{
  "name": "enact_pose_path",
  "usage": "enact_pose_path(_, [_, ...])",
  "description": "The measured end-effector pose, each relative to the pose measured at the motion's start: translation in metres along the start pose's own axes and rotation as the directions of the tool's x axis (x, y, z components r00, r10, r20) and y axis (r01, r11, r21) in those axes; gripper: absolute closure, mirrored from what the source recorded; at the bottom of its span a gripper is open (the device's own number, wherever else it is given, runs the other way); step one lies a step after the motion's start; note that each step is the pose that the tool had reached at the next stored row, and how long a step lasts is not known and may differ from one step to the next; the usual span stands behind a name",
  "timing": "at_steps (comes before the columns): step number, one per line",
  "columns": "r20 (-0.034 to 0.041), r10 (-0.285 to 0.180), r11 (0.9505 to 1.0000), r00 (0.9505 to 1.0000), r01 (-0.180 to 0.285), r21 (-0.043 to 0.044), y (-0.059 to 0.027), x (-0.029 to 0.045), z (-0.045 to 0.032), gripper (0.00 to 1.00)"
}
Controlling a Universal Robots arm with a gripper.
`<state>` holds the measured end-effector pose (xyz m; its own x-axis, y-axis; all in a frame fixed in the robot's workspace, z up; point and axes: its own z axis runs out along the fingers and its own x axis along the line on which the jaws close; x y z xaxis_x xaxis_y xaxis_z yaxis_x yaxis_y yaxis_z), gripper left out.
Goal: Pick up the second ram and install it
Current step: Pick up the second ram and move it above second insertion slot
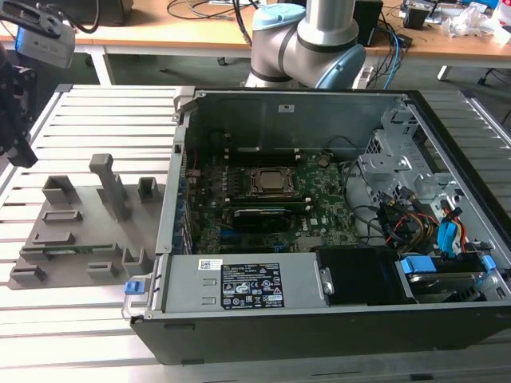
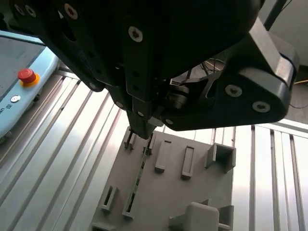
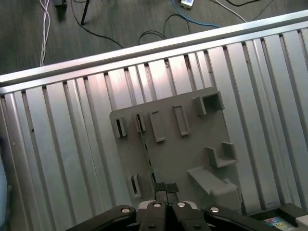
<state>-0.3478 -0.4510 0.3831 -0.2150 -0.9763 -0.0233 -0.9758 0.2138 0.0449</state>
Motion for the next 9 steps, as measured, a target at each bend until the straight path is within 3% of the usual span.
enact_pose_path(3, [-0.0027,-0.061,0.9981,0.9981,0.061,-0.0015,0.0000,0.0000,0.0000,0.89])
enact_pose_path(5, [-0.0051,-0.116,0.9932,0.9932,0.116,-0.0030,0.0000,0.0000,0.0000,0.89])
enact_pose_path(9, [-0.0069,-0.159,0.9872,0.9872,0.159,-0.0043,0.0000,0.0000,0.0000,0.89])
